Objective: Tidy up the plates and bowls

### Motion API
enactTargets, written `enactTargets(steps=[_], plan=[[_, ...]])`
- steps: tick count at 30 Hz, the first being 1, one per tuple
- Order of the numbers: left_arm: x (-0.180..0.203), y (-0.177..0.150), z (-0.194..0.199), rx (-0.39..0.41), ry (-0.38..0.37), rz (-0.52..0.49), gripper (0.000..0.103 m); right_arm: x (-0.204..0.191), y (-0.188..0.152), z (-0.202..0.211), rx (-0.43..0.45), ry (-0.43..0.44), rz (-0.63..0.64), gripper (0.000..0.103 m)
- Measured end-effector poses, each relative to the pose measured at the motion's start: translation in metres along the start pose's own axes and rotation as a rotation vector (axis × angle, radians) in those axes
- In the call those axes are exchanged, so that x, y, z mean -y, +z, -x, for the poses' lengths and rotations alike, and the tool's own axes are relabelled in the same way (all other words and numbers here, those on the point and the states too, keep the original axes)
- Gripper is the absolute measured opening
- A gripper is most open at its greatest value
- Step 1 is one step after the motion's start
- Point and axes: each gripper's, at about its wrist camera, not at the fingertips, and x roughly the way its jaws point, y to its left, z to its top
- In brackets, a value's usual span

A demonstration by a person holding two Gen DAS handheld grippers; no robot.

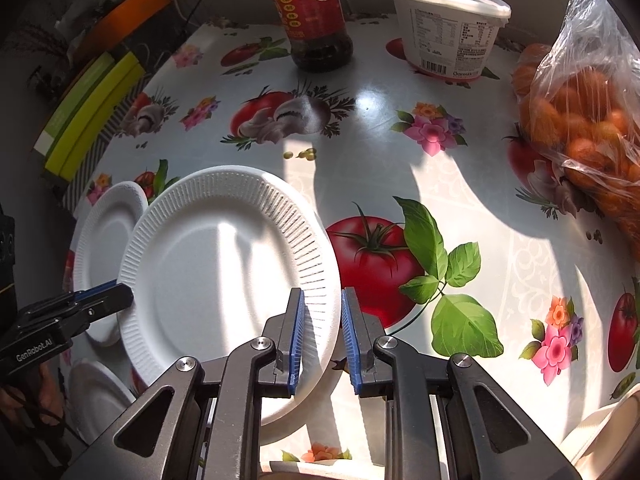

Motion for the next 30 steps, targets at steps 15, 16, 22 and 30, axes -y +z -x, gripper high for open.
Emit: enactTargets(steps=[15, 16, 22, 30], plan=[[0.001, -0.002, 0.006, 0.01, 0.013, -0.002, 0.018, 0.001, -0.003, 0.009, 0.013, 0.023, -0.006, 0.016], [0.001, -0.003, 0.008, 0.013, 0.014, -0.004, 0.018, 0.0, -0.003, 0.01, 0.015, 0.023, -0.006, 0.016], [0.002, -0.003, 0.016, 0.028, 0.016, -0.003, 0.018, -0.002, -0.005, 0.017, 0.031, 0.033, -0.013, 0.016], [0.001, -0.006, 0.027, 0.052, 0.033, -0.003, 0.018, -0.009, -0.007, 0.023, 0.056, 0.052, -0.014, 0.016]])
